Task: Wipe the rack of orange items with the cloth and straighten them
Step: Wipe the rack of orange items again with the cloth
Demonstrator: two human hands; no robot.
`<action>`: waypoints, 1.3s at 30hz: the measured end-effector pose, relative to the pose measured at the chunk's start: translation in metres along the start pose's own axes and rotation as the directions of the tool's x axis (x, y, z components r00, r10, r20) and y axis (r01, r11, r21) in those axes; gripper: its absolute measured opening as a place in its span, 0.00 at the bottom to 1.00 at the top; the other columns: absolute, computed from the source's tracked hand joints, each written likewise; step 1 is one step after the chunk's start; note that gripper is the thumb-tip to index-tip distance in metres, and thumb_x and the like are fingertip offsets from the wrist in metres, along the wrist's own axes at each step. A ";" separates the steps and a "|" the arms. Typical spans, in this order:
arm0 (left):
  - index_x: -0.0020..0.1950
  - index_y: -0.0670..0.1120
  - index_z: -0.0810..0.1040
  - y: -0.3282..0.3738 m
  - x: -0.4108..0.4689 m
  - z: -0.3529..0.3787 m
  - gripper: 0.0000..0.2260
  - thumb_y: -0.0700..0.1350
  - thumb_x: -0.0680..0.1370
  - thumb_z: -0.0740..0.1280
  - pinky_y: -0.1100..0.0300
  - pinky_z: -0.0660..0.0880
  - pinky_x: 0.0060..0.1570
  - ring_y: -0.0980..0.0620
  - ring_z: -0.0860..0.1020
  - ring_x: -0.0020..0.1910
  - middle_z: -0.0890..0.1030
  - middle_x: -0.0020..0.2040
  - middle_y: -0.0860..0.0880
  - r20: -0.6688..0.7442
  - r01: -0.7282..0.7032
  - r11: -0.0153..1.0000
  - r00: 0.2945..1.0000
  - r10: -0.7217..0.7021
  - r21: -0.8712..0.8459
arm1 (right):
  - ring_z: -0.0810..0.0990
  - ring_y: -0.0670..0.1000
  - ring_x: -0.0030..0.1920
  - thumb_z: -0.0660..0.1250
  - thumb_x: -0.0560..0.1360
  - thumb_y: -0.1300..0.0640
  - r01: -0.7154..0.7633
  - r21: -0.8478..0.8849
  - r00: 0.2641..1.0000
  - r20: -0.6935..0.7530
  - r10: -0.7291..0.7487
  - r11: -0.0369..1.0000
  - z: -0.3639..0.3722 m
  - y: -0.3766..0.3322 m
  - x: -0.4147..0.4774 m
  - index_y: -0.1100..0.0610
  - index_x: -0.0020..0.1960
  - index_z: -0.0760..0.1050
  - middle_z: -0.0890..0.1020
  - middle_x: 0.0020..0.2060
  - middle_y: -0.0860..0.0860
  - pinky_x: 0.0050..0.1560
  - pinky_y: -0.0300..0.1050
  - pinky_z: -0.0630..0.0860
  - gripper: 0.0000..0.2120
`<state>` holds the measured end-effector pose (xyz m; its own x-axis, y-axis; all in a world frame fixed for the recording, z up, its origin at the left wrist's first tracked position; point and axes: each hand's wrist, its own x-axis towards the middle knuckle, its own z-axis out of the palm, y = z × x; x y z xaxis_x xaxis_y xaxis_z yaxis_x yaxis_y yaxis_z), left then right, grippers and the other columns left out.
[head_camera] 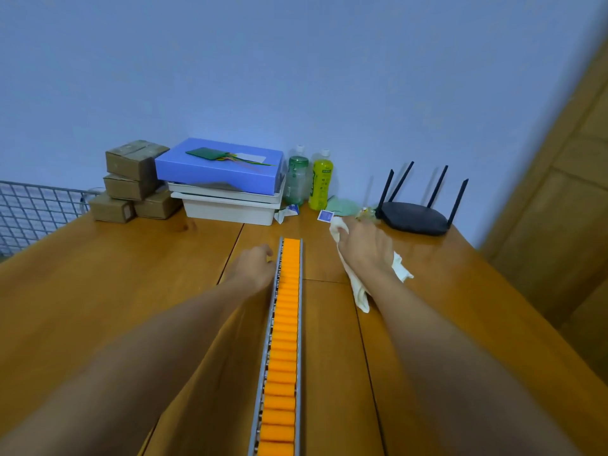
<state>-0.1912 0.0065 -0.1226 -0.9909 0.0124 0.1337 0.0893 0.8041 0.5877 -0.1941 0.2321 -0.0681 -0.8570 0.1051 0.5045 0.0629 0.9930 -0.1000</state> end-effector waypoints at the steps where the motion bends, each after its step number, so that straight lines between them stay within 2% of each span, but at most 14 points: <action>1: 0.72 0.47 0.73 -0.002 0.007 0.001 0.17 0.46 0.83 0.65 0.57 0.79 0.46 0.51 0.79 0.48 0.82 0.58 0.46 0.006 -0.001 1.000 1.000 0.002 -0.020 | 0.81 0.58 0.48 0.58 0.83 0.49 0.013 -0.004 1.000 -0.009 -0.013 1.000 0.006 -0.004 0.007 0.48 0.64 0.77 0.80 0.51 0.54 0.37 0.45 0.66 0.14; 6: 0.73 0.51 0.72 -0.016 0.033 0.007 0.17 0.48 0.84 0.64 0.57 0.80 0.40 0.52 0.80 0.41 0.81 0.57 0.49 0.057 -0.009 0.993 0.998 0.016 -0.121 | 0.80 0.58 0.49 0.62 0.82 0.50 0.152 -0.069 0.988 0.030 -0.150 0.986 0.029 -0.029 0.031 0.48 0.68 0.75 0.78 0.54 0.54 0.36 0.46 0.64 0.15; 8: 0.72 0.53 0.73 -0.022 0.036 0.012 0.16 0.49 0.84 0.64 0.58 0.80 0.42 0.54 0.80 0.43 0.81 0.56 0.51 0.069 -0.020 0.992 0.997 0.029 -0.127 | 0.80 0.58 0.49 0.64 0.80 0.51 0.204 -0.088 0.978 0.056 -0.200 0.975 0.038 -0.040 0.037 0.48 0.66 0.76 0.76 0.55 0.55 0.36 0.46 0.65 0.15; 11: 0.68 0.57 0.76 -0.029 0.040 0.021 0.13 0.52 0.84 0.63 0.55 0.80 0.49 0.53 0.81 0.49 0.83 0.57 0.52 0.061 -0.057 0.992 0.996 0.064 -0.114 | 0.79 0.58 0.51 0.65 0.80 0.53 0.236 -0.057 0.969 0.087 -0.230 0.970 0.054 -0.057 0.049 0.47 0.68 0.75 0.73 0.57 0.55 0.38 0.49 0.68 0.17; 15: 0.67 0.58 0.78 -0.033 0.045 0.026 0.13 0.55 0.83 0.64 0.62 0.71 0.40 0.56 0.79 0.49 0.83 0.57 0.53 0.032 -0.108 0.991 0.993 0.110 -0.076 | 0.78 0.57 0.54 0.65 0.79 0.53 0.273 -0.051 0.953 0.148 -0.263 0.961 0.070 -0.082 0.054 0.48 0.67 0.75 0.71 0.59 0.55 0.39 0.48 0.67 0.17; 19: 0.63 0.61 0.80 -0.041 0.044 0.030 0.12 0.57 0.81 0.64 0.55 0.78 0.45 0.57 0.80 0.49 0.84 0.53 0.57 -0.030 -0.135 0.987 0.991 0.133 -0.087 | 0.77 0.57 0.56 0.60 0.81 0.46 0.274 -0.024 0.941 0.213 -0.263 0.961 0.089 -0.098 0.050 0.51 0.64 0.79 0.72 0.60 0.55 0.42 0.49 0.68 0.17; 22: 0.60 0.61 0.82 -0.042 0.044 0.032 0.11 0.57 0.81 0.64 0.55 0.77 0.43 0.56 0.79 0.47 0.83 0.49 0.58 -0.064 -0.154 0.986 0.987 0.149 -0.069 | 0.79 0.59 0.53 0.52 0.82 0.41 0.211 0.081 0.944 0.242 -0.225 0.974 0.097 -0.105 0.048 0.55 0.57 0.82 0.74 0.56 0.56 0.44 0.51 0.72 0.25; 25: 0.62 0.61 0.81 -0.044 0.046 0.033 0.12 0.58 0.80 0.64 0.53 0.79 0.45 0.56 0.80 0.49 0.83 0.50 0.58 -0.064 -0.163 0.985 0.985 0.159 -0.059 | 0.80 0.58 0.51 0.56 0.82 0.45 0.208 0.133 0.937 0.256 -0.236 0.969 0.101 -0.097 0.048 0.54 0.57 0.82 0.76 0.54 0.55 0.46 0.51 0.75 0.20; 30: 0.63 0.60 0.82 -0.046 0.047 0.035 0.13 0.58 0.80 0.65 0.52 0.80 0.45 0.57 0.79 0.49 0.84 0.53 0.58 -0.082 -0.184 0.981 0.981 0.178 -0.069 | 0.80 0.56 0.55 0.63 0.80 0.48 0.167 0.220 0.940 0.258 -0.222 0.961 0.102 -0.089 0.049 0.50 0.62 0.82 0.79 0.57 0.53 0.47 0.49 0.74 0.15; 36: 0.63 0.59 0.82 -0.047 0.047 0.035 0.13 0.57 0.80 0.66 0.55 0.79 0.45 0.57 0.79 0.50 0.84 0.54 0.57 -0.088 -0.203 0.977 0.976 0.197 -0.068 | 0.80 0.56 0.50 0.63 0.80 0.50 0.167 0.190 0.964 0.176 -0.201 0.967 0.099 -0.087 0.039 0.51 0.59 0.83 0.78 0.54 0.52 0.45 0.49 0.76 0.14; 39: 0.64 0.58 0.82 -0.048 0.047 0.035 0.14 0.57 0.81 0.66 0.59 0.76 0.43 0.57 0.79 0.51 0.84 0.56 0.56 -0.092 -0.207 0.976 0.976 0.200 -0.074 | 0.81 0.57 0.49 0.61 0.81 0.51 0.159 0.148 0.970 0.159 -0.182 0.976 0.096 -0.079 0.034 0.52 0.59 0.83 0.77 0.52 0.53 0.41 0.47 0.72 0.14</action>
<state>-0.2453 -0.0101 -0.1724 -0.9397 0.1181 0.3208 0.2992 0.7383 0.6045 -0.2775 0.1519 -0.1257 -0.9243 -0.0876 0.3715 -0.1506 0.9780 -0.1441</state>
